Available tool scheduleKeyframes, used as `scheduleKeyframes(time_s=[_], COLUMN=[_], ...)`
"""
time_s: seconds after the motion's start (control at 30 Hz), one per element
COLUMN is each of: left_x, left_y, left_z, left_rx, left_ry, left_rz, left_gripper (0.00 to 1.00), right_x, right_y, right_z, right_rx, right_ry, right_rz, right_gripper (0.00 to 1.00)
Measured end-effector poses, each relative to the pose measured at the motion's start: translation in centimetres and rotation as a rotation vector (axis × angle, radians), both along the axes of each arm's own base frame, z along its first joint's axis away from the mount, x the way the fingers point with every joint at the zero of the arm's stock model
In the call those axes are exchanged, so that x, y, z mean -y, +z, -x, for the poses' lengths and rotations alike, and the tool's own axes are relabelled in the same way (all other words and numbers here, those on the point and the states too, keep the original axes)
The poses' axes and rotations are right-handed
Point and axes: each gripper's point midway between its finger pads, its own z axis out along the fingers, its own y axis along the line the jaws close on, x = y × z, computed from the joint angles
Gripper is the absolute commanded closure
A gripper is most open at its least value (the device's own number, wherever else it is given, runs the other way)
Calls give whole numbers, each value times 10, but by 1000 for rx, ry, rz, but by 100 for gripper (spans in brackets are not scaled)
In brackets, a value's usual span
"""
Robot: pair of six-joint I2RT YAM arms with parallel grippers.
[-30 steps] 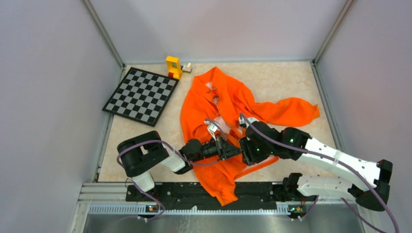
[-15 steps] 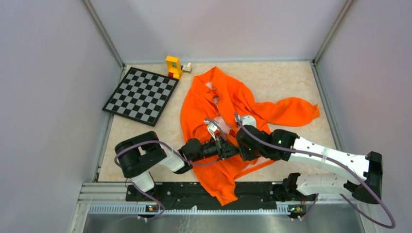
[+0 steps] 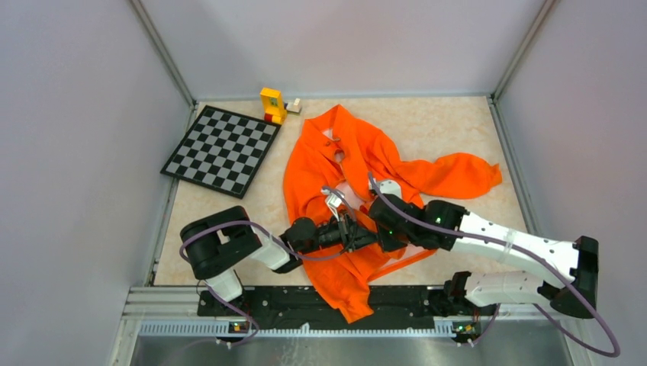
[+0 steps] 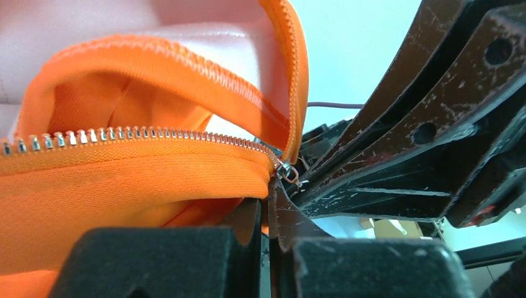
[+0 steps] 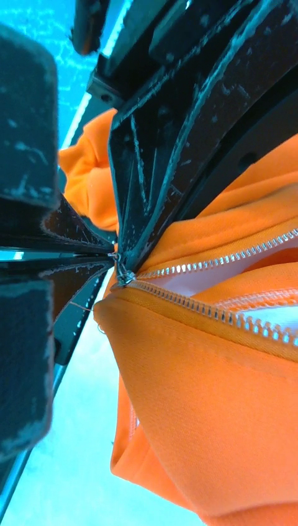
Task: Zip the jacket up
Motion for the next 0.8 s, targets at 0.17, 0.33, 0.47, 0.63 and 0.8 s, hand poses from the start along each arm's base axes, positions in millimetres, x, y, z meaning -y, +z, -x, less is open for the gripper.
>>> scheduleKeyframes(time_s=[0.17,0.33,0.47,0.63,0.8], left_x=[0,0,0,-1,-1], left_y=[9,16,18,15,14], left_z=[3,4,3,2,2], left_rx=[21,37,39,35,31], left_ry=[-14,-21,-11,6,12], left_rz=[33,59,66,61,58], left_gripper=[100,100,100,100,100], right_x=[-9,-12,-13,-19,-42], right_y=[17,35,44,43,52], right_z=[3,-4,-23,-41,-68], right_rx=[-26,-65,-134,-224,-255], right_ry=[-28,-116,-247,-358,-425], right_rz=[-66,-166,-284,-412,-546], right_gripper=[100,100,100,100,100])
